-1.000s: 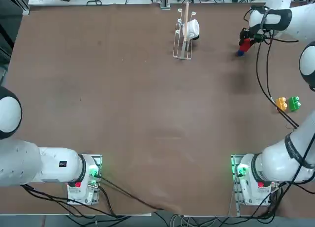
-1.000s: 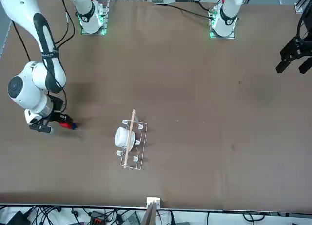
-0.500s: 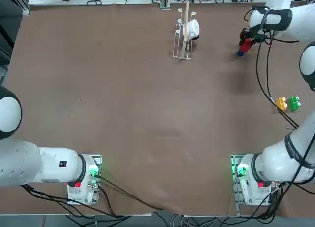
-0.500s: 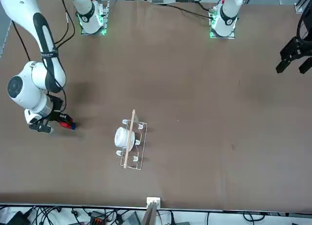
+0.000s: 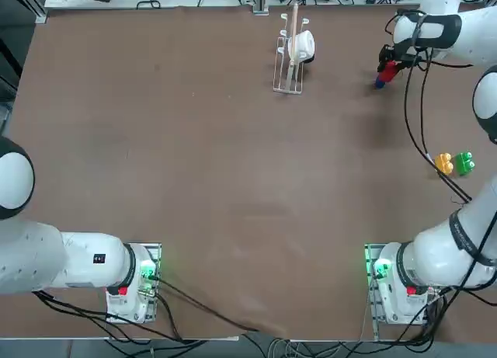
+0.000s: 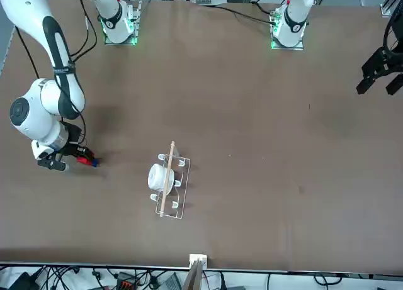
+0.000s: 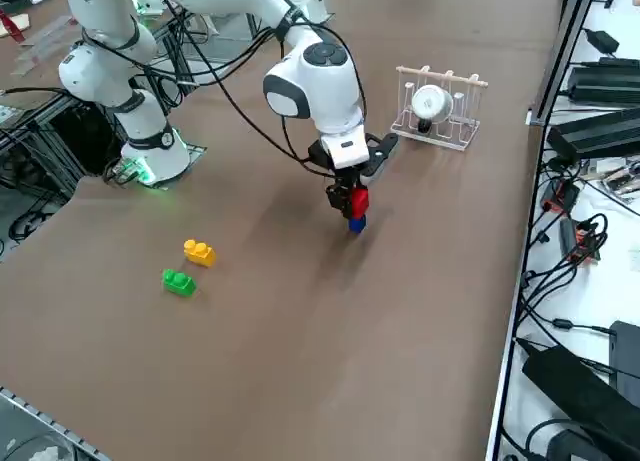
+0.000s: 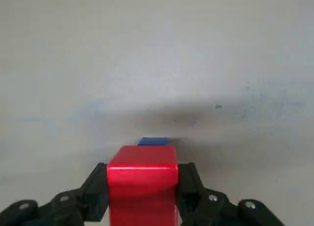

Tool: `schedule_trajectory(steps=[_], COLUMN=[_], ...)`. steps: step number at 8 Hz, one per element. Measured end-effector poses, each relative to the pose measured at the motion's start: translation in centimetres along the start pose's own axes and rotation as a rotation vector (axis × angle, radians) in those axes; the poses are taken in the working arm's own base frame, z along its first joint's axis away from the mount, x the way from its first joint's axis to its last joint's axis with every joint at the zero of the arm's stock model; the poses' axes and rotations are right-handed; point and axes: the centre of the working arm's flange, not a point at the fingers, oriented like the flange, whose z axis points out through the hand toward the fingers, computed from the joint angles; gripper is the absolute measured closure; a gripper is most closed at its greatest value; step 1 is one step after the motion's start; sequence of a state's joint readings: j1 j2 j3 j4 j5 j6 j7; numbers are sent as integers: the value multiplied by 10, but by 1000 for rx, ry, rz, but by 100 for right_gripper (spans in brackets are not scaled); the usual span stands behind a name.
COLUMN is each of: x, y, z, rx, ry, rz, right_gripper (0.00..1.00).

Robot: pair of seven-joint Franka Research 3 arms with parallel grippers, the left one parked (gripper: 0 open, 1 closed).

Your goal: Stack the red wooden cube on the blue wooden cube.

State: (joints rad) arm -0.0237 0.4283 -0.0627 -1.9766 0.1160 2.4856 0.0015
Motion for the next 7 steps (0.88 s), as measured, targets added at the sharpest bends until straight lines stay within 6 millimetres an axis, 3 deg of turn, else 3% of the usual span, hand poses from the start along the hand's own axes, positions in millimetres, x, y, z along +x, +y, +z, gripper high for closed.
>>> schedule_trajectory(steps=[7], x=[0], y=[1], z=[0], rx=[-1], ry=[0], rz=[2], right_gripper=[30])
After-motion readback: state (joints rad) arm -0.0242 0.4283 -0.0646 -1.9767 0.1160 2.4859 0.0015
